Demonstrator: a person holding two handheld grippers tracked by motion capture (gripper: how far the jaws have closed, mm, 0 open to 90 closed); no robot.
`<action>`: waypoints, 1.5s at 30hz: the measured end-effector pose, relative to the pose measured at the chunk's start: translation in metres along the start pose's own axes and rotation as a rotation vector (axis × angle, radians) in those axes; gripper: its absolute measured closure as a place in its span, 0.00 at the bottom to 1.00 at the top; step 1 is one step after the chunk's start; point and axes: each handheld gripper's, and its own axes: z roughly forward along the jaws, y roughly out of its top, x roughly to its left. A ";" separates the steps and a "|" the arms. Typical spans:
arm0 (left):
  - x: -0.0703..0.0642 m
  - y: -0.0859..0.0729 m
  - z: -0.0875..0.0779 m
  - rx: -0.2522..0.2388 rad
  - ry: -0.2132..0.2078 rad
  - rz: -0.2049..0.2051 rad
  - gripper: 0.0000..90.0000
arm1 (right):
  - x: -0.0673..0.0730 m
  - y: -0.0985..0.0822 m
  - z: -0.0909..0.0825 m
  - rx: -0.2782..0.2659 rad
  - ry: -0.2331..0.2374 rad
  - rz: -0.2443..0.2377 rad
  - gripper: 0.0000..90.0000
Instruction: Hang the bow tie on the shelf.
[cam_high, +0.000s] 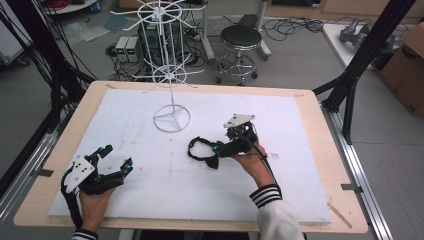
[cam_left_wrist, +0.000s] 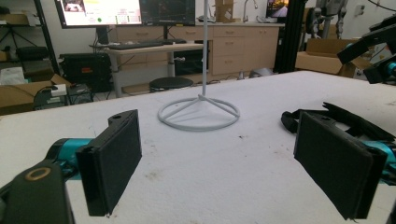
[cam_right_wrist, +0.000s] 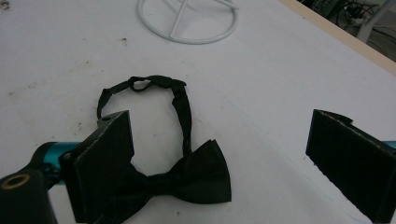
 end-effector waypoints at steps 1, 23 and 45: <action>0.000 0.000 0.000 0.000 0.001 0.000 0.17 | -0.001 0.003 0.004 0.018 0.004 -0.004 0.07; 0.000 0.000 0.000 -0.002 -0.002 0.001 0.17 | -0.005 -0.001 0.032 0.151 0.036 -0.012 0.19; 0.000 0.000 -0.001 -0.007 -0.004 -0.003 0.17 | 0.003 0.000 0.054 0.224 0.061 -0.091 0.48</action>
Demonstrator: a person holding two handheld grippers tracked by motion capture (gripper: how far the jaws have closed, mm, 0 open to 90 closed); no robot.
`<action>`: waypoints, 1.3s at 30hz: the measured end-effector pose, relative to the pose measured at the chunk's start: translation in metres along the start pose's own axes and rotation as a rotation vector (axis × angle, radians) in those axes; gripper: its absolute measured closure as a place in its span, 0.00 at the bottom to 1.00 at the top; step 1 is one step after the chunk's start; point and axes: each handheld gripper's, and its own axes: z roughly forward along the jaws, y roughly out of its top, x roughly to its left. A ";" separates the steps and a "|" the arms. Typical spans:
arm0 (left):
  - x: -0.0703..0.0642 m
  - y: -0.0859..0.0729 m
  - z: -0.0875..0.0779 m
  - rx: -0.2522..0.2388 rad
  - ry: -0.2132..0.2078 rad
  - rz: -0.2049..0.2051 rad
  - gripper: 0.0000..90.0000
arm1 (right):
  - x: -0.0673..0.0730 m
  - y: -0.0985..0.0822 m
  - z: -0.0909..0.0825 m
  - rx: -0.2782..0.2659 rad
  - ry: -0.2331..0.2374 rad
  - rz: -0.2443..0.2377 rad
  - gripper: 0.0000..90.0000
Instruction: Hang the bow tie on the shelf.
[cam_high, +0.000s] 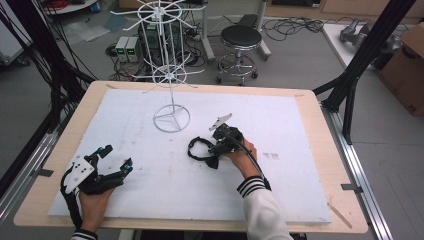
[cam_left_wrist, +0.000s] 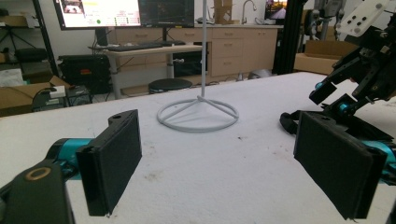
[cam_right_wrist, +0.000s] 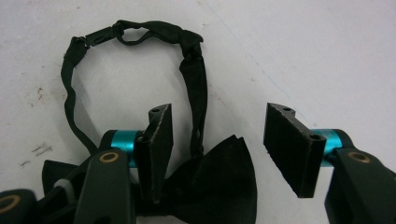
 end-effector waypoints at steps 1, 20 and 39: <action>0.000 0.000 0.000 -0.001 0.000 -0.001 0.17 | 0.000 0.000 0.000 0.001 0.000 -0.002 0.49; 0.000 0.000 0.000 -0.001 -0.002 -0.004 0.17 | 0.005 0.003 0.006 0.029 0.013 -0.074 0.76; 0.000 0.000 0.000 -0.004 -0.001 -0.004 0.17 | 0.008 0.006 0.006 0.033 0.033 -0.092 0.92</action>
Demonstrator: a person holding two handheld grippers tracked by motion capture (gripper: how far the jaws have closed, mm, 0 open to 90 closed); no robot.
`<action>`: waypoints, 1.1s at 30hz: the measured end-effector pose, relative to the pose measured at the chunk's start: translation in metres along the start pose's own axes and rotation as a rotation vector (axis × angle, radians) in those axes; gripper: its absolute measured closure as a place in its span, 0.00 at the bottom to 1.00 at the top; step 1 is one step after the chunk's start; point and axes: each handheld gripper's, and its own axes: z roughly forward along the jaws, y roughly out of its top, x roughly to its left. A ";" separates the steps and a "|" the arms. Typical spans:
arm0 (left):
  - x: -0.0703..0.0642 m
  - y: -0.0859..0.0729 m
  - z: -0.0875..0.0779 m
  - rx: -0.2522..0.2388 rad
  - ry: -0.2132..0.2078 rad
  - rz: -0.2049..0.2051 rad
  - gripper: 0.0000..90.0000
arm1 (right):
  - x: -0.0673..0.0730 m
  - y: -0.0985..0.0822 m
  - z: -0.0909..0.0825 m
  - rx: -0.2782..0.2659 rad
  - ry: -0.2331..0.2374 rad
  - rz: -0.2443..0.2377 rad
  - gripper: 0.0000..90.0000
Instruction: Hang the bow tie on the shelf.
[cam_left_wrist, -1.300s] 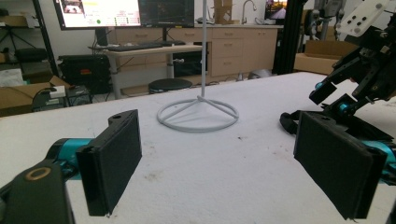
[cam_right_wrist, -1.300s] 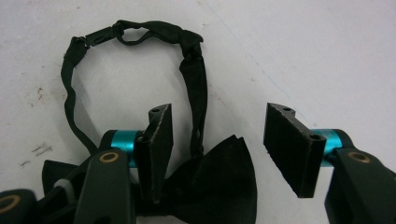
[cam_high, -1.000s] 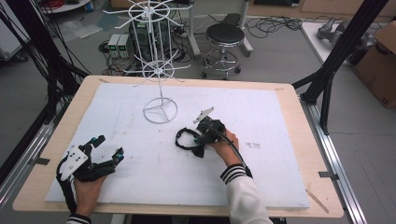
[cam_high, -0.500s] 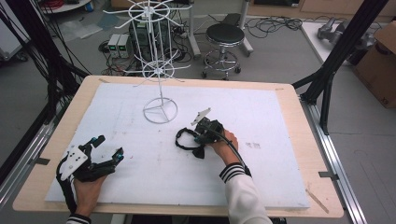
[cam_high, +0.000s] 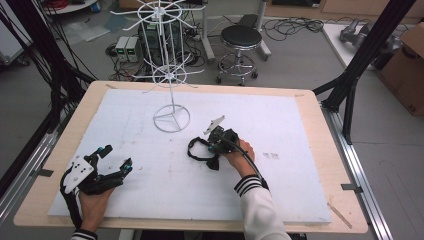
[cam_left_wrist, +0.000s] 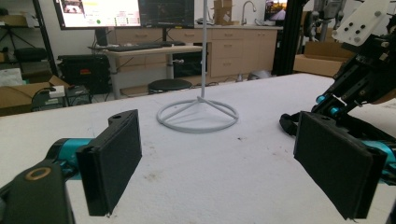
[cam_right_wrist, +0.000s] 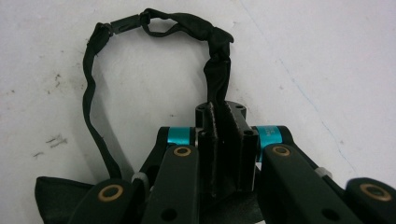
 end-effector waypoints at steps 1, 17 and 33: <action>0.000 0.000 0.000 0.000 0.000 0.000 0.17 | 0.000 0.000 -0.001 -0.007 0.000 0.004 0.92; 0.000 0.000 0.000 -0.003 0.001 -0.003 0.17 | -0.005 0.000 -0.022 -0.157 -0.032 0.071 0.92; 0.000 0.000 0.000 -0.004 0.002 -0.002 0.17 | -0.005 0.003 -0.051 -0.424 -0.051 0.106 0.91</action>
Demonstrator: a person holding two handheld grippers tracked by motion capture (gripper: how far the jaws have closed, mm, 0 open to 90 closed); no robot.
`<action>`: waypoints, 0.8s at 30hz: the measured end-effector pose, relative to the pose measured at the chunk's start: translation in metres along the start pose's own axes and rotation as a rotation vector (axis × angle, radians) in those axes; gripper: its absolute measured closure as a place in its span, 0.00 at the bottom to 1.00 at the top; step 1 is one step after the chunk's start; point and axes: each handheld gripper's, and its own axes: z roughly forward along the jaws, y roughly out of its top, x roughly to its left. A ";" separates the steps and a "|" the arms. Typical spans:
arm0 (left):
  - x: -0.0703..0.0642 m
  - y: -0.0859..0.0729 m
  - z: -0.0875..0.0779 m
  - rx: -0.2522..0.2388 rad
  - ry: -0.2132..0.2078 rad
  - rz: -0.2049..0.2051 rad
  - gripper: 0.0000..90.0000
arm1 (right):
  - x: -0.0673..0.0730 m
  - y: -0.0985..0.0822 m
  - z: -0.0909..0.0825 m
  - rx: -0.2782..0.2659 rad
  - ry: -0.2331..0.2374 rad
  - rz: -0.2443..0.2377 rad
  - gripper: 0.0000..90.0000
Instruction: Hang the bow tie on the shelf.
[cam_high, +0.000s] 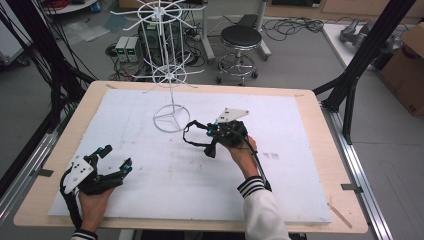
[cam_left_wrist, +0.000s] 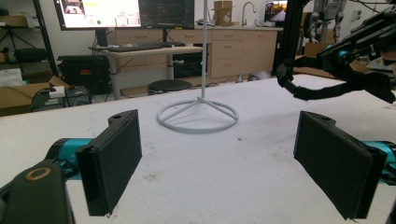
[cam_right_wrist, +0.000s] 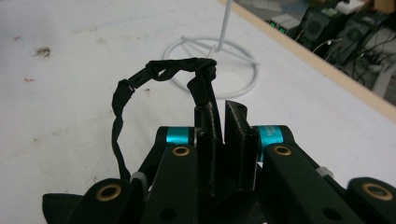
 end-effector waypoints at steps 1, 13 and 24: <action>0.000 0.000 0.000 0.000 0.000 0.000 0.17 | 0.000 0.001 -0.002 -0.009 -0.005 -0.009 0.91; 0.000 0.000 0.000 0.001 0.000 0.000 0.17 | -0.003 0.006 -0.016 -0.114 -0.031 0.001 0.94; 0.000 0.000 0.000 0.001 0.001 0.003 0.17 | -0.007 0.010 -0.031 -0.197 -0.060 0.019 0.97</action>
